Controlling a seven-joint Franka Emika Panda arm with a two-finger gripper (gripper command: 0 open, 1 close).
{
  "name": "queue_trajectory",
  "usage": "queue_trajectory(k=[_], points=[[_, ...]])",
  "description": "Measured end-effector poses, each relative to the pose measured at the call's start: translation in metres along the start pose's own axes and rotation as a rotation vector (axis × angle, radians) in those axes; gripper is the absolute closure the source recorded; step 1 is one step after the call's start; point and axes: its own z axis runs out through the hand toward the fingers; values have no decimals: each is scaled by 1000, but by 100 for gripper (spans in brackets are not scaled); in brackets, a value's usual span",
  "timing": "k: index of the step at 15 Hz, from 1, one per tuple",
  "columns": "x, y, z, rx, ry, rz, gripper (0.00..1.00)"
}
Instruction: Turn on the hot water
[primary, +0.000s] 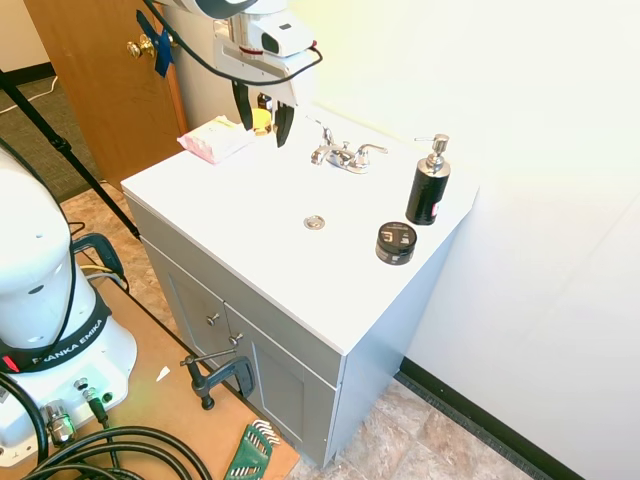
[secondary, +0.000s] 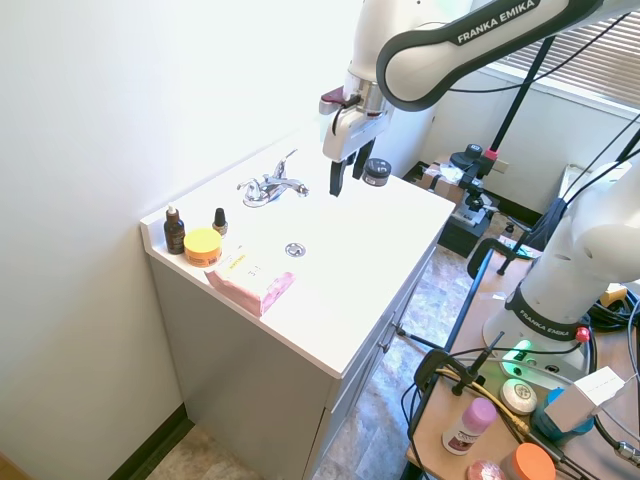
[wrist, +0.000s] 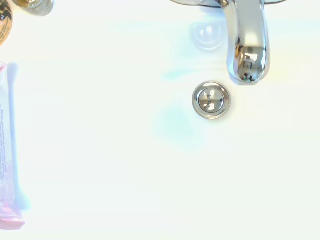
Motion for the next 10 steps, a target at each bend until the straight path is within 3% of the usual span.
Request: queue_trajectory(k=[2,4,6,10], points=[[-1,-1,1,-4,3,-4,0],[-11,-14,3,-19,46,-21,0],[-25,-41,8,-21,127,-4,0],[-13,-95,24,55,328,79,0]])
